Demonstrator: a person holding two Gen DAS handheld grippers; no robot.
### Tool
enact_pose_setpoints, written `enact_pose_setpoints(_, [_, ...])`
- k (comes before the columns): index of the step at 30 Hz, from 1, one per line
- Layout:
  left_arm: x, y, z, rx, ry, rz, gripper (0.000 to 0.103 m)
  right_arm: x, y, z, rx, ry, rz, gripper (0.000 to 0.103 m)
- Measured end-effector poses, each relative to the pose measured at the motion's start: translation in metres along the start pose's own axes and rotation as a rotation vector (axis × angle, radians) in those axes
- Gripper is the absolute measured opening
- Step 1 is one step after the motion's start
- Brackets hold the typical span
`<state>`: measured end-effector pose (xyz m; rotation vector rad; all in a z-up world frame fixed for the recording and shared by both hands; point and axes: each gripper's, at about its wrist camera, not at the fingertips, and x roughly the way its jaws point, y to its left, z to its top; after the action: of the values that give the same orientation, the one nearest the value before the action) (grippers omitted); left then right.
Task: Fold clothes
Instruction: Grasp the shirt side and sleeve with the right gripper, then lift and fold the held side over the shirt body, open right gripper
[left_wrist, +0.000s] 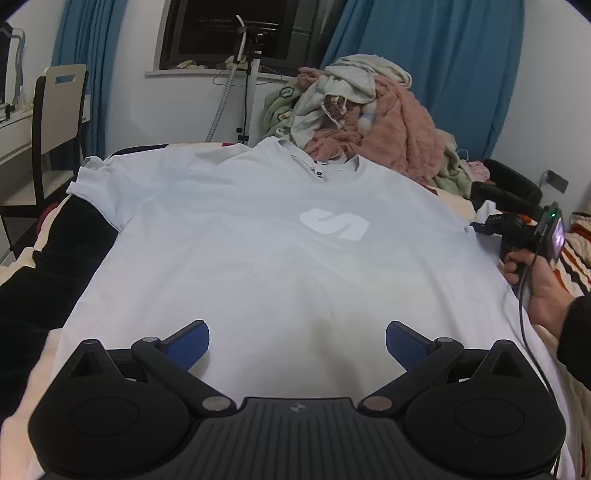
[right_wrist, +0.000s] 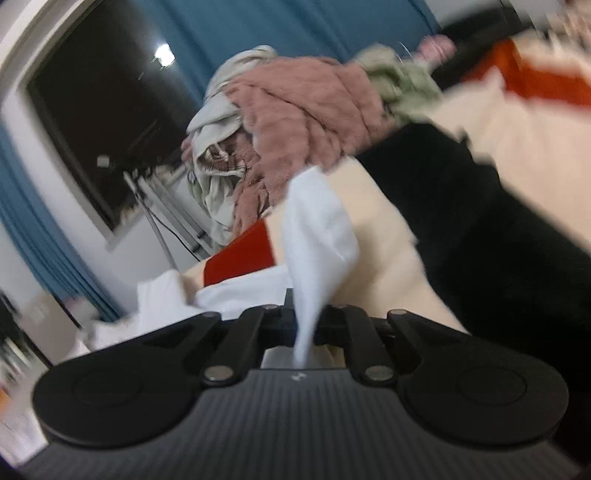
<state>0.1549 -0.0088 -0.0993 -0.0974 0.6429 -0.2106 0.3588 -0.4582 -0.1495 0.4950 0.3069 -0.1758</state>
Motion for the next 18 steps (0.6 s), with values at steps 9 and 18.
enact_pose_setpoints(9, [-0.048,0.014,0.013,-0.010,-0.122,0.018,0.103,-0.015,0.126,0.035,-0.338,-0.132,-0.014,0.008])
enact_pose_setpoints(18, [-0.066,0.070,0.023,-0.105,-0.153,0.087,0.103,0.018,0.324,-0.066,-0.718,-0.023,0.042,0.008])
